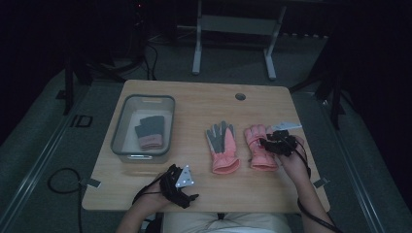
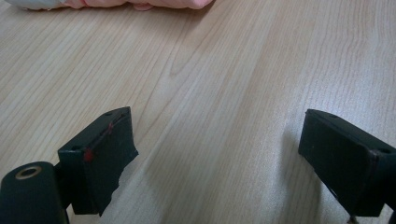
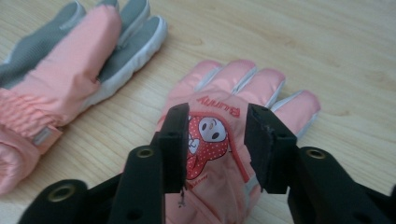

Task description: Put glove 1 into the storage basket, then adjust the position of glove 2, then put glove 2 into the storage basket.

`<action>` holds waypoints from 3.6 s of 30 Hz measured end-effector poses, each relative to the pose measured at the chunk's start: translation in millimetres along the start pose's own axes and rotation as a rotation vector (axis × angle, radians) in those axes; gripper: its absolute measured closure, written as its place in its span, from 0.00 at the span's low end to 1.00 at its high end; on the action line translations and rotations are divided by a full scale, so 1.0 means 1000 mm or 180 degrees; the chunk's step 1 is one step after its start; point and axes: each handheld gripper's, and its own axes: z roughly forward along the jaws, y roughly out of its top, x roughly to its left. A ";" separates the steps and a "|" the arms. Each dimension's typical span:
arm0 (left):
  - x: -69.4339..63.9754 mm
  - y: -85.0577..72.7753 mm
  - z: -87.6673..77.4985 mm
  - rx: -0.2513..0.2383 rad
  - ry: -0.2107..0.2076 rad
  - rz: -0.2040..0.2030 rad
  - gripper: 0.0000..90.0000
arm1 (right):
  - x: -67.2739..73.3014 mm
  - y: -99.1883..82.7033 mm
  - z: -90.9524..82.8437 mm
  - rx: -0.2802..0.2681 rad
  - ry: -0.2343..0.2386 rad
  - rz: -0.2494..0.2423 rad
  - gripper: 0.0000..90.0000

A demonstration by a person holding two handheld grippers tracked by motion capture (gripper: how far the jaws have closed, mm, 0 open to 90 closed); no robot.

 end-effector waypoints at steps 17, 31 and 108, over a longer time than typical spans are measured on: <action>0.000 0.000 0.000 0.0009 0.0000 0.0003 0.11 | 0.002 -0.025 0.023 0.0124 -0.0154 0.0126 0.61; 0.000 0.000 0.000 -0.0020 -0.0012 -0.0006 0.11 | 0.012 -0.010 0.009 0.0069 -0.0282 0.0332 0.95; -0.003 0.019 -0.008 -0.0218 0.0119 -0.0240 0.11 | 0.101 0.082 -0.002 -0.0276 0.0291 -0.0059 0.65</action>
